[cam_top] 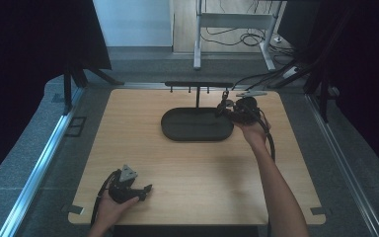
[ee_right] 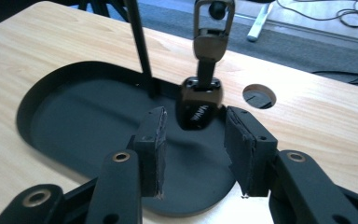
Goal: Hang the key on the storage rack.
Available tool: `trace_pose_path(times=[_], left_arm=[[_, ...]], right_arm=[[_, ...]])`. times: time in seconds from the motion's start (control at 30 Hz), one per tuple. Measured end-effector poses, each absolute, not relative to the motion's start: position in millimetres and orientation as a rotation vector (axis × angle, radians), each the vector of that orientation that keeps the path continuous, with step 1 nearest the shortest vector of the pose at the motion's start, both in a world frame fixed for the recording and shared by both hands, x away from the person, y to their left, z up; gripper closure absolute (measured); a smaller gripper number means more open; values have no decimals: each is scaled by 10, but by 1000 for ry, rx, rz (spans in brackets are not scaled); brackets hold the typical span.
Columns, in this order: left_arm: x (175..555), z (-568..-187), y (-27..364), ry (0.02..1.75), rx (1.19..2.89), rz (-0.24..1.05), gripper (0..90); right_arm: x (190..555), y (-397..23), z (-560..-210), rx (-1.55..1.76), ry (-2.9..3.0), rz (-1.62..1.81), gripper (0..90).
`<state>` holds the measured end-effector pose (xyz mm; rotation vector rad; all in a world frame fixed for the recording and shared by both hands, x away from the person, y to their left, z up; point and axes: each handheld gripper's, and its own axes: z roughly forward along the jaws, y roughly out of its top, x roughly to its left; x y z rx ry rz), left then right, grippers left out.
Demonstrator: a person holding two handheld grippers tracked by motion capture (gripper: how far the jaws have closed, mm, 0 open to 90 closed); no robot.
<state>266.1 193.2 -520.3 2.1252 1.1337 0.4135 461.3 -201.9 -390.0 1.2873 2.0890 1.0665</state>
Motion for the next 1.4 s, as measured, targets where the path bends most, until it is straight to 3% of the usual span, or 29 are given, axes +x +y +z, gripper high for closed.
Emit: trace_pose_path(times=[0.6,1.03,1.4], left_arm=[[2660,-5203,1929,1135,2128,417,198],[2660,-5204,1929,1134,2128,420,198],[2659,-5204,1927,1136,2126,420,199]], right_arm=[[3927,-2241,-3941,1144,2155,1244,579],[3388,-2326,-4371,1070,2192,1249,549],[3302,-2337,-4533,1093,2157,1293,517]])
